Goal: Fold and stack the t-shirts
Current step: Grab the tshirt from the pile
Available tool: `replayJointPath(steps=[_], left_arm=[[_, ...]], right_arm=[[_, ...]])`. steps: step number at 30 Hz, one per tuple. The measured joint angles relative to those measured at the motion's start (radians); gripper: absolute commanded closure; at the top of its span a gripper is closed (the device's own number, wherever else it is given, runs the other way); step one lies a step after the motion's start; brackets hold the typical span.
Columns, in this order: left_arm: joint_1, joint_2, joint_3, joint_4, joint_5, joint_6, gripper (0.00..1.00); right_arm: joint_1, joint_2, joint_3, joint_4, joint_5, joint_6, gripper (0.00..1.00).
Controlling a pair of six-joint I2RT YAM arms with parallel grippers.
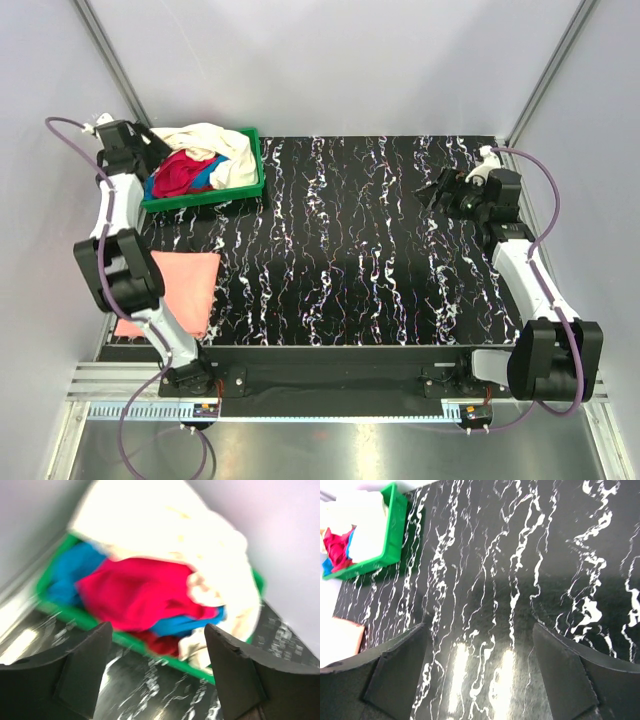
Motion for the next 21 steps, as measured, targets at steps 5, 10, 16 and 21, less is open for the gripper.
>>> replayJointPath(steps=[5,10,16,21], left_arm=[[-0.001,0.195,0.126,0.076,0.198,-0.068,0.25],[-0.006,0.339,0.178,0.123,0.277,-0.162,0.33],[-0.006,0.396,0.237,0.143,0.3,-0.205,0.53],[-0.006,0.375,0.202,0.214,0.309,-0.211,0.52]], right_arm=[[0.0,0.0,0.001,-0.047,-0.031,-0.014,0.12],[0.0,0.008,0.014,-0.09,-0.039,-0.028,0.16],[0.0,0.026,0.027,-0.092,-0.064,-0.026,0.18],[0.0,0.05,0.031,-0.092,-0.065,-0.022,0.18]])
